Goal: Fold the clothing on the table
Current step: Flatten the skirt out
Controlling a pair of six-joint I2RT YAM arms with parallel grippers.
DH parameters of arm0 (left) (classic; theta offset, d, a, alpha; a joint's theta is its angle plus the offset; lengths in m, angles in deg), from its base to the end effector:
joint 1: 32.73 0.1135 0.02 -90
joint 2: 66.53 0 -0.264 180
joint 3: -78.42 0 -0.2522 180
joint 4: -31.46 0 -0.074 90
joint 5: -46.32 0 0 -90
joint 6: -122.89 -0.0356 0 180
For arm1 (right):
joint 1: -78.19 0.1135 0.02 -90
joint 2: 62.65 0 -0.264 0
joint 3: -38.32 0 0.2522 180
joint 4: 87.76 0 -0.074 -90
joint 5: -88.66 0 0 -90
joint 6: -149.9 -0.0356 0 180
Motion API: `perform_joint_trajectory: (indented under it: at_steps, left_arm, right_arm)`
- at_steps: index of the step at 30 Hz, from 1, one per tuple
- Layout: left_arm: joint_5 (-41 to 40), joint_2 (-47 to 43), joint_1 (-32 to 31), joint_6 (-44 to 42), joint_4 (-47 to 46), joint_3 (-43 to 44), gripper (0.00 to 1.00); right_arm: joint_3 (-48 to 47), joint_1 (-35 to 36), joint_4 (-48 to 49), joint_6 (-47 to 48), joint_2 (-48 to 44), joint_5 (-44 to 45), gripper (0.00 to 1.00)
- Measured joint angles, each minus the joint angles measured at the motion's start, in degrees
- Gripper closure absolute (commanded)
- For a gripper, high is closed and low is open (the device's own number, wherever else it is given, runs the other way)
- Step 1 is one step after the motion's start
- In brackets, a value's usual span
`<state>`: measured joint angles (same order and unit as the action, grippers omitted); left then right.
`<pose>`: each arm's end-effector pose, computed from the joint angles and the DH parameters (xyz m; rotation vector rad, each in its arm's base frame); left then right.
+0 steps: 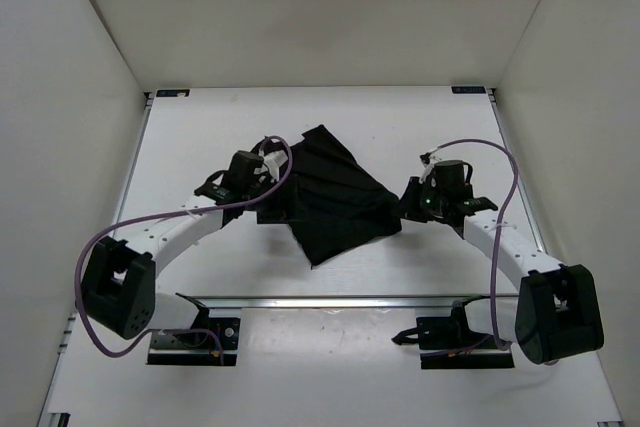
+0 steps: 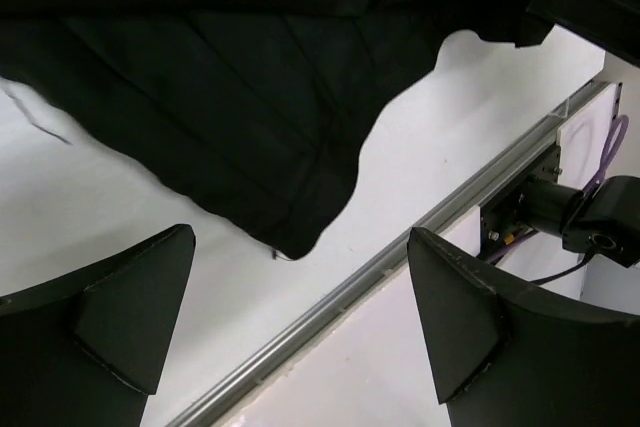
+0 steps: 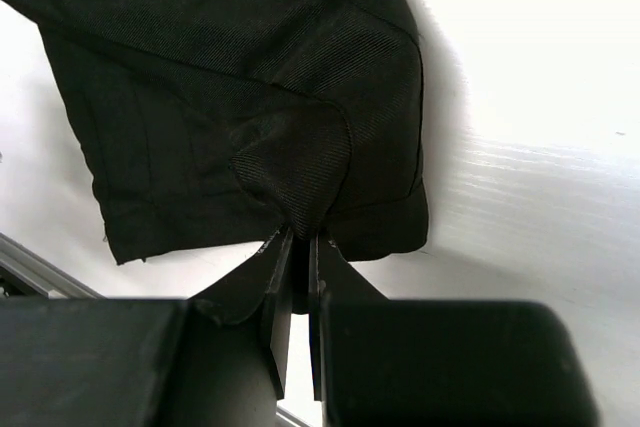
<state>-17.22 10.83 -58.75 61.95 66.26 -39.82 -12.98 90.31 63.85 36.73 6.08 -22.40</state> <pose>0.2380 -0.1339 0.2217 0.1493 2.5751 -0.9636 0.2315 0.0628 0.2071 0.0512 2.4233 0.7255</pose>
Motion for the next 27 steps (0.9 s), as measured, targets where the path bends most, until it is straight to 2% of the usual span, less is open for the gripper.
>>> perform_joint_trajectory:
  at_steps: [7,13,18,24,27]
  left_arm:
    - [-7.5,1.2,-7.7,5.3,-0.4,-0.9,0.01]
    - [-13.2,-2.4,-10.0,13.7,-5.8,-12.0,0.01]
    - [-15.1,-2.3,-13.0,19.7,-10.2,-16.7,0.03]
    - [-17.9,-1.4,-14.7,24.8,-16.9,-17.8,0.17]
    - [-19.6,-1.3,-14.9,27.4,-18.3,-19.1,0.32]
  right_arm:
    - [0.6,1.5,0.7,-0.6,0.5,-0.1,1.0]
    - [2.2,0.1,0.4,0.1,0.5,-0.8,1.0]
    - [2.2,0.2,0.0,2.1,0.7,-1.0,1.0]
    - [1.6,2.1,-0.5,3.3,1.6,-1.1,1.0]
    - [1.6,2.1,-0.5,3.6,1.6,-1.3,1.0]
